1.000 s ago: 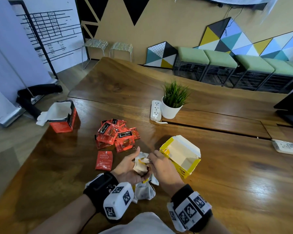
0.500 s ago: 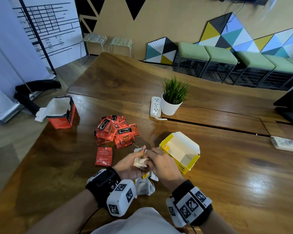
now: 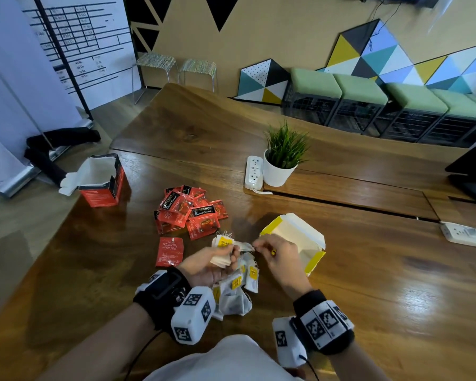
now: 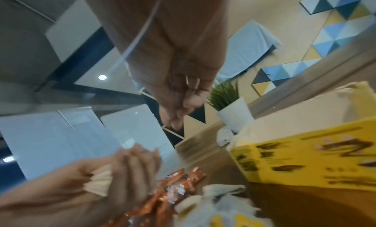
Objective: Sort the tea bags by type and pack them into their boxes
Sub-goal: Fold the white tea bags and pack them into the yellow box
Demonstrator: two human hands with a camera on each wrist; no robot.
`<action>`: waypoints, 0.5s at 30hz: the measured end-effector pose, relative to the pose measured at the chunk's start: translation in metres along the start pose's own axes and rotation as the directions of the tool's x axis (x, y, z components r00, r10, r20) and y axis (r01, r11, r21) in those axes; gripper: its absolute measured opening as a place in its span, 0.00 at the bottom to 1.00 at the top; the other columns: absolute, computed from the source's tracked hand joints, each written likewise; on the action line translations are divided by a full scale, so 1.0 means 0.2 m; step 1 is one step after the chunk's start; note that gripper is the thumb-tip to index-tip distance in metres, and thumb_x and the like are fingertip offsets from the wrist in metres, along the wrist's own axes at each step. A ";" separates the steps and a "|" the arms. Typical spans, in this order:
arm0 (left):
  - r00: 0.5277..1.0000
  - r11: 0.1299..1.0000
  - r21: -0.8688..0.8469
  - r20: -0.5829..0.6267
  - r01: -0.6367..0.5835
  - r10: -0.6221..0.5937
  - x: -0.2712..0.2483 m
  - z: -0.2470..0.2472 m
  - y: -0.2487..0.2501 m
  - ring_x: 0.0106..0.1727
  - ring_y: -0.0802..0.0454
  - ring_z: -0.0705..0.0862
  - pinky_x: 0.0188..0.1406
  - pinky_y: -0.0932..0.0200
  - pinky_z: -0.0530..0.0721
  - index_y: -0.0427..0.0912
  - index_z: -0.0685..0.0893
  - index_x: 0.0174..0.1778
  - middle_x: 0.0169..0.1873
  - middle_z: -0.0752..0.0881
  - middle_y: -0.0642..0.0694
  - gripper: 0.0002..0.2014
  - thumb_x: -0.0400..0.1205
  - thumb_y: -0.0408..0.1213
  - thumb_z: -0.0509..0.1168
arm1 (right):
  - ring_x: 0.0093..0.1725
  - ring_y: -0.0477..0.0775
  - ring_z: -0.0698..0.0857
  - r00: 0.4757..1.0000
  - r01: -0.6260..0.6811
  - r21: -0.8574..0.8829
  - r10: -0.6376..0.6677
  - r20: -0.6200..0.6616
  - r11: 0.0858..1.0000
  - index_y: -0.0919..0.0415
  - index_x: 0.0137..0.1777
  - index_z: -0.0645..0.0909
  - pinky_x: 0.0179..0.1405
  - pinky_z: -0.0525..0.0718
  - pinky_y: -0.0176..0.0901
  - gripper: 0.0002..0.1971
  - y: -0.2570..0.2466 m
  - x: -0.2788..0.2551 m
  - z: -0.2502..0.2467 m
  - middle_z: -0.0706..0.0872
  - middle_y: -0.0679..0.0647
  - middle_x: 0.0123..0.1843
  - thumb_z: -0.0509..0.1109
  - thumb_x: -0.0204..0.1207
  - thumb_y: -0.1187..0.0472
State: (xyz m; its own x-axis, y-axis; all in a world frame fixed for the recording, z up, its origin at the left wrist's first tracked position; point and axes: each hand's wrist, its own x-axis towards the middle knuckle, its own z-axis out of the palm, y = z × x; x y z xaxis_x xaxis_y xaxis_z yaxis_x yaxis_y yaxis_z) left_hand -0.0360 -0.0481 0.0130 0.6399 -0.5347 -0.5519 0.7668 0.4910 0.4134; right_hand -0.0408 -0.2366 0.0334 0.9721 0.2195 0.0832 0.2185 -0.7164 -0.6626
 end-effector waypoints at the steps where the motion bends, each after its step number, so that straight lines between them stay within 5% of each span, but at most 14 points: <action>1: 1.000 1.000 0.015 -0.019 -0.003 0.004 0.00 -0.02 0.01 0.29 0.56 0.83 0.33 0.64 0.87 0.36 0.79 0.50 0.33 0.82 0.47 0.09 0.77 0.35 0.61 | 0.51 0.52 0.83 0.992 -0.054 -0.082 0.062 0.106 0.995 0.59 0.50 0.83 0.49 0.79 0.41 0.06 0.03 0.00 0.02 0.86 0.53 0.50 0.67 0.76 0.66; 4: 0.999 1.000 -0.007 -0.047 0.002 -0.002 -0.01 -0.05 0.02 0.23 0.59 0.78 0.29 0.66 0.84 0.32 0.80 0.55 0.28 0.79 0.48 0.14 0.77 0.36 0.61 | 0.57 0.59 0.81 0.898 -0.072 -0.374 0.223 0.380 0.924 0.58 0.60 0.74 0.43 0.74 0.44 0.15 0.09 -0.05 0.13 0.81 0.55 0.57 0.69 0.76 0.55; 9: 0.999 1.000 -0.006 -0.042 0.014 -0.014 -0.03 -0.04 0.01 0.22 0.59 0.71 0.25 0.67 0.79 0.31 0.80 0.50 0.25 0.73 0.49 0.17 0.79 0.44 0.60 | 0.61 0.61 0.79 0.850 -0.035 -0.509 0.294 0.438 0.860 0.62 0.71 0.61 0.42 0.72 0.48 0.34 0.10 -0.11 0.26 0.74 0.57 0.63 0.72 0.72 0.47; 15: 0.999 0.991 -0.128 0.006 0.037 -0.037 -0.03 -0.02 0.01 0.27 0.54 0.79 0.32 0.61 0.87 0.35 0.76 0.39 0.31 0.77 0.45 0.17 0.75 0.49 0.63 | 0.55 0.60 0.81 0.909 0.010 -0.454 0.181 0.376 0.891 0.60 0.64 0.68 0.40 0.74 0.47 0.14 0.19 -0.12 0.27 0.77 0.56 0.58 0.59 0.81 0.58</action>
State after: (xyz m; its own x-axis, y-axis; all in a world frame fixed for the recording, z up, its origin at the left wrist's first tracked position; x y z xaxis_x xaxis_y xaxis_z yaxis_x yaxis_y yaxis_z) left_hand -0.0381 -0.0407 0.0139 0.6116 -0.5567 -0.5621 0.7774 0.5549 0.2963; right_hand -0.0600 -0.2326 -0.0344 0.8905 0.3189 -0.3246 0.2436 -0.9366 -0.2518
